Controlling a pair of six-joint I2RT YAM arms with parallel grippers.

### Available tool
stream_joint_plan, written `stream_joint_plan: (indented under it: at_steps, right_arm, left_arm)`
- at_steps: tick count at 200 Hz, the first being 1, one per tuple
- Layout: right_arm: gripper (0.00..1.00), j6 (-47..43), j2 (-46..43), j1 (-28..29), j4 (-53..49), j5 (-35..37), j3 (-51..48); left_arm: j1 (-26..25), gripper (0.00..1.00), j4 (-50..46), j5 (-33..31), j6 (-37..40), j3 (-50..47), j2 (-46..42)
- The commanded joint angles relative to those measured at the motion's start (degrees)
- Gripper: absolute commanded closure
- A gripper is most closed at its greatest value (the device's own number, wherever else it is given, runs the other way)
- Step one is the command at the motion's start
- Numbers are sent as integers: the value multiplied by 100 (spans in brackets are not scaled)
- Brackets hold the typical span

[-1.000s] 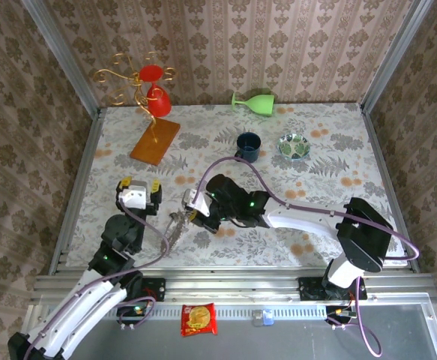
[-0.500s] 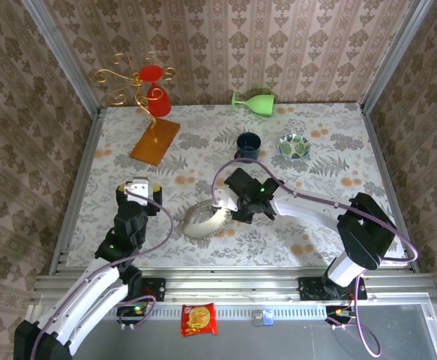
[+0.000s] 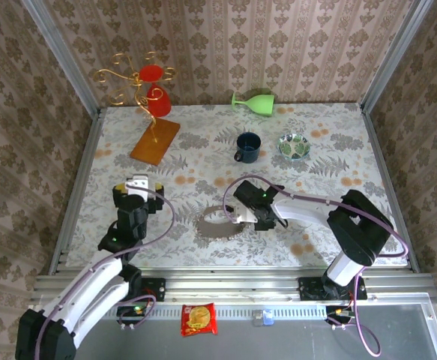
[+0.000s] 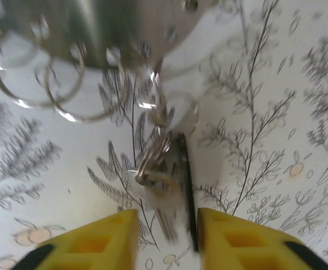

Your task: Put the keys on the keyring

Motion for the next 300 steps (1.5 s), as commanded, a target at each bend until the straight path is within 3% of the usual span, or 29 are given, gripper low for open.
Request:
stream_joint_plan:
  at_steps: [1,30,58,89,111,128,153,175,189,217,235,255,300]
  right_arm:
    - [58,-99,-246,-226,-382,207,-85]
    - [47,635,-1375,-779,73,-684,-74]
    - [37,2522,-2802,-2074,2352,-2070,-891]
    - [34,3782,-3034,-3418,5391,-1319,-2613]
    - [32,3741,-2595,-3745,7247,-879,-3417]
    - [31,3792,-2007,-3874,8536,-1005,-3717]
    - [31,3993,-1396,-4069,8599,-1529,-3404]
    - [29,3987,-531,-4080,9560,-1542,-3448]
    - [28,4028,-731,-4153,8767,-1700,-3221]
    - [27,4178,-657,-4346,8608,-1939,-3065]
    - [26,4202,-663,-4358,8560,-1925,-3046]
    - [23,4342,-654,-4378,8366,-1666,-2947]
    - [20,4363,-644,-4383,8363,-1638,-2934]
  left_arm:
    - [296,0,213,102,69,298,174]
    - [590,0,319,305,242,418,538]
    - [982,0,695,661,313,340,880]
    - [1384,0,1393,1079,474,168,1378]
    - [1478,0,2121,1249,634,-16,1807]
    - [1564,0,2715,1377,630,-112,2291]
    - [1712,0,3772,1670,629,-191,3128]
    - [1821,0,4639,1898,717,-146,3814]
    - [1913,0,5099,1982,791,-94,4249]
    - [2122,0,6295,2266,717,-143,5341]
    - [2224,0,5328,2369,520,93,5032]
    - [2245,0,4913,1878,330,333,5060]
    - [2049,0,4974,1937,676,390,5134]
